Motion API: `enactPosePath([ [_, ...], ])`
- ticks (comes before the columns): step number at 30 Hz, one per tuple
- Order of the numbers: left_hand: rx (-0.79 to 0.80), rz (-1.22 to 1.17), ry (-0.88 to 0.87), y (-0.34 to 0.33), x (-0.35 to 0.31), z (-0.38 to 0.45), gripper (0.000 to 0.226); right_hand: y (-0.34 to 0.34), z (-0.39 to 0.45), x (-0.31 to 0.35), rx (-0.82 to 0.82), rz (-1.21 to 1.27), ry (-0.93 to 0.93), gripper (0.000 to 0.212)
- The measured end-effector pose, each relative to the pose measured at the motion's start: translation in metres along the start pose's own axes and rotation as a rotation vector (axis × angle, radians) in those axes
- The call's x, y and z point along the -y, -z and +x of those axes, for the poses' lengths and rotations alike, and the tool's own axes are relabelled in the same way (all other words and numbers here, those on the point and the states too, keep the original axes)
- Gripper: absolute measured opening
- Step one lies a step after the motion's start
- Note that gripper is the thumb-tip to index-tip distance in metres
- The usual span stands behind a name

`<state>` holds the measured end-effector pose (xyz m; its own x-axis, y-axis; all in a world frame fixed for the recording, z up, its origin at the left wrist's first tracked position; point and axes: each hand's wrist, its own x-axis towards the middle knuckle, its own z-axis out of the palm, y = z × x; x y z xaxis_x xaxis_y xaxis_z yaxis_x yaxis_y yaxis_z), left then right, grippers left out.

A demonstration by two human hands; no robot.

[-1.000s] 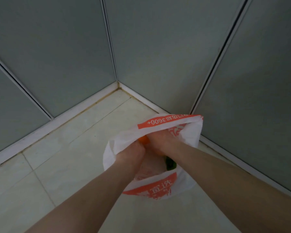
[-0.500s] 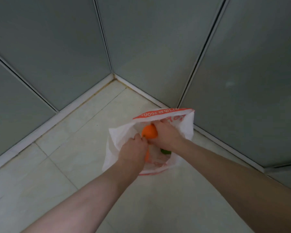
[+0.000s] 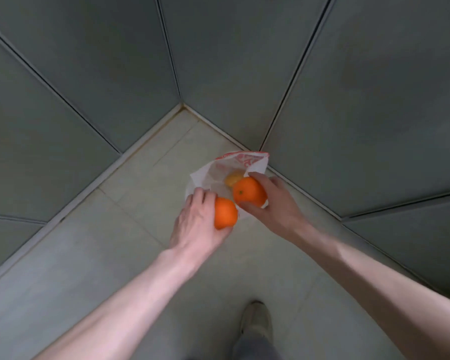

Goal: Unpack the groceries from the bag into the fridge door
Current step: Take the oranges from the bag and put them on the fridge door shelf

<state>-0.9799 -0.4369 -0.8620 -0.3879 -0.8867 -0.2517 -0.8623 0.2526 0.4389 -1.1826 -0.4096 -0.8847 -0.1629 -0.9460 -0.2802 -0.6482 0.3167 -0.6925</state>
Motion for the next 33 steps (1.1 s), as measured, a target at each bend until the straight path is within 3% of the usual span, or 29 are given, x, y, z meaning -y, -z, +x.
enactPosePath([
  [6, -0.116, -0.210, 0.048, 0.139, -0.037, -0.058, 0.070, 0.092, -0.073, 0.110, -0.095, 0.137, 0.047, 0.060],
  [11, -0.205, -0.304, 0.062, 0.260, -0.074, -0.127, 0.070, 0.170, -0.153, 0.218, -0.166, 0.266, -0.009, 0.073],
  [17, -0.320, -0.386, 0.056, 0.383, -0.114, -0.214, 0.070, 0.238, -0.231, 0.333, -0.230, 0.408, 0.014, 0.055],
  [26, -0.560, -0.506, -0.044, 0.506, -0.153, -0.307, 0.076, 0.307, -0.310, 0.458, -0.235, 0.569, 0.070, 0.047],
  [33, -0.736, -0.462, -0.047, 0.574, -0.157, -0.359, 0.084, 0.320, -0.324, 0.527, -0.139, 0.616, 0.233, 0.056],
])
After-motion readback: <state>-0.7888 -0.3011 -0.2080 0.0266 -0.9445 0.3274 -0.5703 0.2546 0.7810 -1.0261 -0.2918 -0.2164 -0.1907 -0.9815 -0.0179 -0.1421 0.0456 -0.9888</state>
